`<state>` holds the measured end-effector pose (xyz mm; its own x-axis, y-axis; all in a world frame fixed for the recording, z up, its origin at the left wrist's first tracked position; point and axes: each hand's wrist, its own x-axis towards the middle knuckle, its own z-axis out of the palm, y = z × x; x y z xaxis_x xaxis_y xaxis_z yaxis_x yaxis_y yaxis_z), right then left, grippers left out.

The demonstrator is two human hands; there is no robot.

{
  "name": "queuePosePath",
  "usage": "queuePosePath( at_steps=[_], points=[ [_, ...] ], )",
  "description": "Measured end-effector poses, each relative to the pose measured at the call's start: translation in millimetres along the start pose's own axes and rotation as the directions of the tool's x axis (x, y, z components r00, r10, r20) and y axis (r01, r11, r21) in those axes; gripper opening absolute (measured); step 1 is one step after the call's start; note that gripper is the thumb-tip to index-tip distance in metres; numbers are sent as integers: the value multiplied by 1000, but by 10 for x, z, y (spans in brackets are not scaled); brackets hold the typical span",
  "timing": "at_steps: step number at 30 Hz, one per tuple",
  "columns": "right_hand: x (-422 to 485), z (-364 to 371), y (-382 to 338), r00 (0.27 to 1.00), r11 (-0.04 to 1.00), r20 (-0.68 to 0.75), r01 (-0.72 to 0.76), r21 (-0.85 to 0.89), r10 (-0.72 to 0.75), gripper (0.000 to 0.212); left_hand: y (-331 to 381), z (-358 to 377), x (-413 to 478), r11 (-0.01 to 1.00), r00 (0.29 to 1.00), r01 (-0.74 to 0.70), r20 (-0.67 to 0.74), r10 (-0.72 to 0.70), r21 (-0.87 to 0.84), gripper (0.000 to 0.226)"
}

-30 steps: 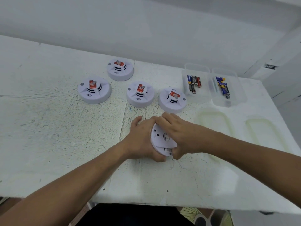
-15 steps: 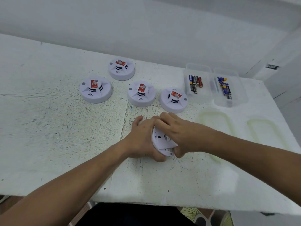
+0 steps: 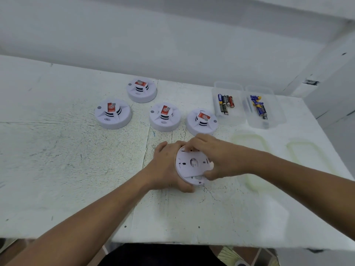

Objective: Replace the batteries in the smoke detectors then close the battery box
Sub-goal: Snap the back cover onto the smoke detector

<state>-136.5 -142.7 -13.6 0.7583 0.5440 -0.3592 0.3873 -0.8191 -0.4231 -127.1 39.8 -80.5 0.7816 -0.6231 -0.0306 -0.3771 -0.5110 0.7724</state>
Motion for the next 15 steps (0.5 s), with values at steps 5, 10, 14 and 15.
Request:
queuePosePath(
  at_steps=[5, 10, 14, 15],
  points=[
    [-42, 101, 19, 984, 987, -170, -28, 157, 55, 56, -75, 6, -17, 998, 997, -47, -66, 50, 40, 102],
    [-11, 180, 13, 978, 985, -199, -21, 169, 55, 49, -85, 54, -13, 996, 995, -52, -80, 58, 73, 93],
    [31, 150, 4, 988, 986, -146, -24, 167, 49, 49, -92, 88, -7, 993, 991, -62, -112, 74, 105, 78],
    [44, 127, 6, 991, 988, -127, -26, 151, 45, 49, -83, 95, 1, 991, 990, -67, -118, 80, 117, 76]
  ],
)
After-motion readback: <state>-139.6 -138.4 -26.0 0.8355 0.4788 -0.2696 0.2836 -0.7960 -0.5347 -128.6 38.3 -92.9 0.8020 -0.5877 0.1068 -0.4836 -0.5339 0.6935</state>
